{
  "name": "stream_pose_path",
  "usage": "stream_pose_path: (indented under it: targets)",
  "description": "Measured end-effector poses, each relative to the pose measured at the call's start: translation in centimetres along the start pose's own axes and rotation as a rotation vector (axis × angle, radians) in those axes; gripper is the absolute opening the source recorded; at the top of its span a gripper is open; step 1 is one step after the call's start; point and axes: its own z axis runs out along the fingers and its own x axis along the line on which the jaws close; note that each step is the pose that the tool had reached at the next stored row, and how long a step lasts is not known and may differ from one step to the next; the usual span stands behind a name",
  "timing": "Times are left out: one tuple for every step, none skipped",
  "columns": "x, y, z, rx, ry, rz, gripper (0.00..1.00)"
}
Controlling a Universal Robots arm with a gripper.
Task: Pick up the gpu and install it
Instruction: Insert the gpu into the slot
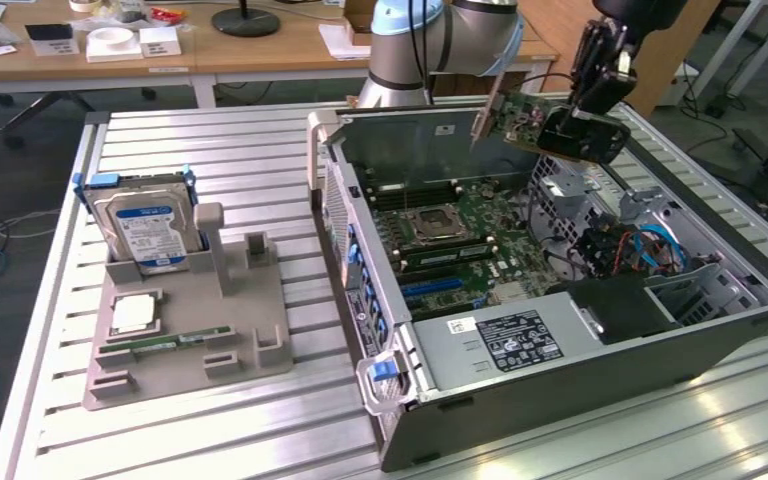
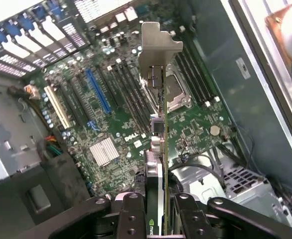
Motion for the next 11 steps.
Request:
stream_pose_path:
  targets:
    - [0.0,0.0,0.0,-0.0003,0.0008,-0.016,0.27]
    - [0.0,0.0,0.01,-0.0007,0.0016,-0.032,0.27]
    - [0.0,0.0,0.01,-0.0011,0.0024,-0.048,0.27]
    - [0.0,0.0,0.02,-0.0014,0.0032,-0.064,0.27]
    - [0.0,0.0,0.02,-0.0018,0.004,-0.08,0.27]
    - [0.0,0.0,0.02,-0.0022,0.0048,-0.096,0.27]
    - [0.0,0.0,0.02,-0.0026,0.0057,-0.112,0.27]
    - [0.0,0.0,0.03,-0.0029,0.0064,-0.127,0.27]
    - [0.0,0.0,0.03,-0.0033,0.0072,-0.142,0.27]
    - [0.0,0.0,0.04,-0.0037,0.0079,-0.158,0.27]
    - [0.0,0.0,0.04,-0.004,0.0088,-0.173,0.27]
